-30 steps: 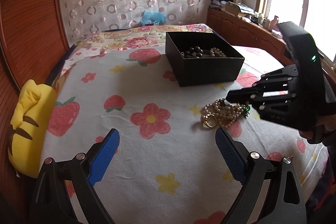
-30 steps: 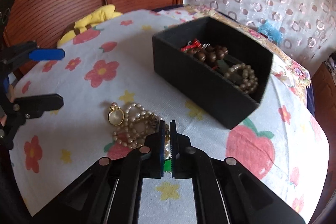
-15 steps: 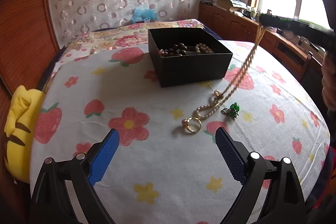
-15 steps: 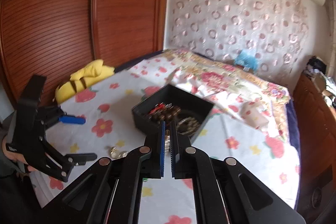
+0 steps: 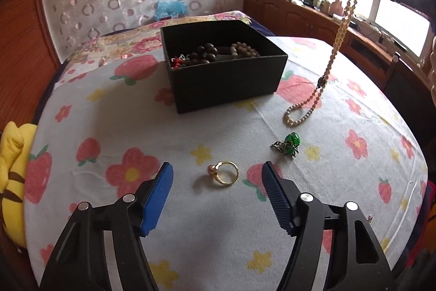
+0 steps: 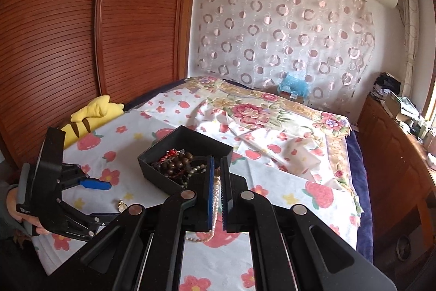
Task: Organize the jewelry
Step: 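Grasp the gold pearl ring with the left tool while the right tool holds the pearl strand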
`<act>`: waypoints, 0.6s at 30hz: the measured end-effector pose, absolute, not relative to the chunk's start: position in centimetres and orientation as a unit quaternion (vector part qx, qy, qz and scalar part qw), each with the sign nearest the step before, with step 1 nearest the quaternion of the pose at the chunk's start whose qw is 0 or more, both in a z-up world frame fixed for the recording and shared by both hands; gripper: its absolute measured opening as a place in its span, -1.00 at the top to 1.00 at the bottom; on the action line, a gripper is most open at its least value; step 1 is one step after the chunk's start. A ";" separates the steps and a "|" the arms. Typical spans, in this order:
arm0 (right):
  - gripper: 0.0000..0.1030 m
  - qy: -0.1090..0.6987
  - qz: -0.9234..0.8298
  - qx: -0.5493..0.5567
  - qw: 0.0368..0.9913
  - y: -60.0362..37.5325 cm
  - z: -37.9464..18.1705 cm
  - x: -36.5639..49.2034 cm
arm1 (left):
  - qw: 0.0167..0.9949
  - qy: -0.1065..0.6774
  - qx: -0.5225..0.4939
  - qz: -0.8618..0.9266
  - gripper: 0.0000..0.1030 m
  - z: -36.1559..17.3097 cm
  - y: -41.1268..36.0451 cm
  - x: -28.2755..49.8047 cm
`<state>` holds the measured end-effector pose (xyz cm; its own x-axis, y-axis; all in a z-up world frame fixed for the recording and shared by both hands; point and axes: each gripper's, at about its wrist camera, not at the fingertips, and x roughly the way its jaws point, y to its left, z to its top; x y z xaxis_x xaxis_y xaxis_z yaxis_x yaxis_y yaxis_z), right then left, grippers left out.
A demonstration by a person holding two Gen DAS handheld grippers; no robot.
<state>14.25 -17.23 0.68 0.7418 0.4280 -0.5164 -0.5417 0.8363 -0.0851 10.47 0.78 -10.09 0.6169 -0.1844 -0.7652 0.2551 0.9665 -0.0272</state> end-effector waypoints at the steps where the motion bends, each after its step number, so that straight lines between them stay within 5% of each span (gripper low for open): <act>1: 0.90 0.246 0.261 -0.116 0.926 -17.3 0.6 14.2 | 0.897 0.424 0.044 -0.121 -0.10 -10.3 0.6 10.7; 9: 0.90 0.246 0.259 -0.118 0.926 -17.5 0.6 14.2 | 0.896 0.424 0.068 -0.118 0.28 -10.9 0.1 10.8; 11: 0.90 0.243 0.260 -0.118 0.927 -17.4 0.9 14.2 | 0.896 0.423 0.067 -0.120 0.52 -10.9 0.1 10.7; 18: 0.90 0.231 0.261 -0.121 0.930 -16.9 2.4 14.3 | 0.903 0.414 0.051 -0.102 0.52 -10.2 1.1 11.0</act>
